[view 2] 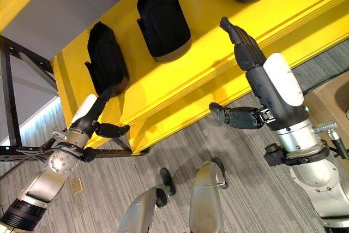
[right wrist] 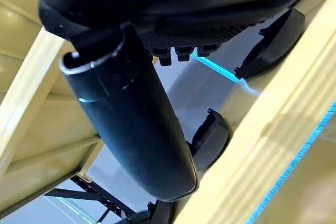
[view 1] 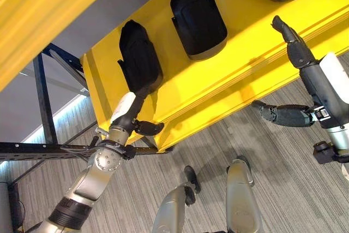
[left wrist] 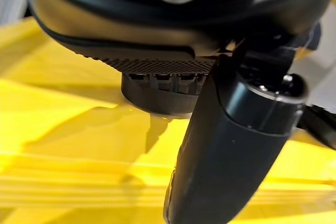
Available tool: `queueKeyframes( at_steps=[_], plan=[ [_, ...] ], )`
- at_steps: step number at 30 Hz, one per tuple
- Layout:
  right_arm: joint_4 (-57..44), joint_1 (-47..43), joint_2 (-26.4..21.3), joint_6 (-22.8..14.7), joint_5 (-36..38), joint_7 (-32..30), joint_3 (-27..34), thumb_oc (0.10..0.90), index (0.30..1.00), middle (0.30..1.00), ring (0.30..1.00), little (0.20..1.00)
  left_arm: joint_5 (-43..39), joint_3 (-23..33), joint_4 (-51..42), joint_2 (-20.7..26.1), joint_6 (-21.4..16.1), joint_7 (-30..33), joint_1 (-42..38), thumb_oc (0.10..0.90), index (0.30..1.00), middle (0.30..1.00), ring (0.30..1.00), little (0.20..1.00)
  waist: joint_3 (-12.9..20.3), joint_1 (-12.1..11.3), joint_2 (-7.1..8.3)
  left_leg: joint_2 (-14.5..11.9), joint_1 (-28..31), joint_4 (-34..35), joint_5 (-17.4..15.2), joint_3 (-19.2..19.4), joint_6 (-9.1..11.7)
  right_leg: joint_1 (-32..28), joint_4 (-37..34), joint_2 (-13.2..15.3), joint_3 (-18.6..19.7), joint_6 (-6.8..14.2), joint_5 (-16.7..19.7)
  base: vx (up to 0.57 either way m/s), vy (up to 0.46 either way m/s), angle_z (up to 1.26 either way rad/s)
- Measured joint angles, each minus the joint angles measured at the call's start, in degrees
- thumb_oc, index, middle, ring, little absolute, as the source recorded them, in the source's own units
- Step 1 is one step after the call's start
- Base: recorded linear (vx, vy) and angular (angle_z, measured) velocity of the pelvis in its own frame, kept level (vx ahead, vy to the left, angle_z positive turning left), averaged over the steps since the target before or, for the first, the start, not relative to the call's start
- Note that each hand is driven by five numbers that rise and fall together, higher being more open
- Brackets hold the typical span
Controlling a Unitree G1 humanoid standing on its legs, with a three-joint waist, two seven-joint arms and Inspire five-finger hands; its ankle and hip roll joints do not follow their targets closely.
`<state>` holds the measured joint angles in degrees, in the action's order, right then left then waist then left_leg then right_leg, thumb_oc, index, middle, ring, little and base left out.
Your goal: Move parts from the plastic box to the shelf.
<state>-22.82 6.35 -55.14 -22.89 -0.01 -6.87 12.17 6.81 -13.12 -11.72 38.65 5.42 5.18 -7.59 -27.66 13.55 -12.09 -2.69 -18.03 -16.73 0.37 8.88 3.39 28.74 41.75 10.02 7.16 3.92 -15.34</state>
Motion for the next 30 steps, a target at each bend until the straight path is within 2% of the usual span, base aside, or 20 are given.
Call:
queueKeyframes(
  at_steps=[11,26,30],
  plan=[
    [-0.01,0.03,0.57,0.0,-1.13,-1.91,0.07,0.9,1.0,1.0,1.0,1.0,-2.06,0.05,-0.51,-1.85,-2.1,1.72,-0.2,0.9,1.0,1.0,1.0,1.0,-0.32,-0.19,0.47,-0.1,-1.01,-1.15,-0.61,-0.56,0.01,0.02,-0.44,0.01,-0.39,0.22,0.15,-0.01,-0.008,0.01],
    [-0.01,-0.12,0.88,0.4,-2.06,-1.98,-0.04,0.9,1.0,1.0,1.0,1.0,-1.66,0.04,0.99,-1.97,-0.38,4.74,-0.22,0.9,1.0,1.0,1.0,1.0,-0.47,-1.3,0.68,-0.15,-1.43,-1.72,-0.84,-1.11,-0.02,-0.22,-0.6,0.03,-0.89,0.27,0.19,0.0,-0.001,0.01],
    [-0.01,-0.16,0.91,1.1,-2.05,-1.96,-0.05,0.9,1.0,1.0,1.0,1.0,-5.39,0.05,2.8,-2.46,0.02,5.45,-1.36,0.9,1.0,1.0,1.0,1.0,-0.47,-1.21,0.69,-0.18,-1.45,-2.06,-1.01,-1.26,-0.01,-0.48,-0.64,0.03,-1.0,0.31,0.22,0.0,0.0,0.0]
  ],
)
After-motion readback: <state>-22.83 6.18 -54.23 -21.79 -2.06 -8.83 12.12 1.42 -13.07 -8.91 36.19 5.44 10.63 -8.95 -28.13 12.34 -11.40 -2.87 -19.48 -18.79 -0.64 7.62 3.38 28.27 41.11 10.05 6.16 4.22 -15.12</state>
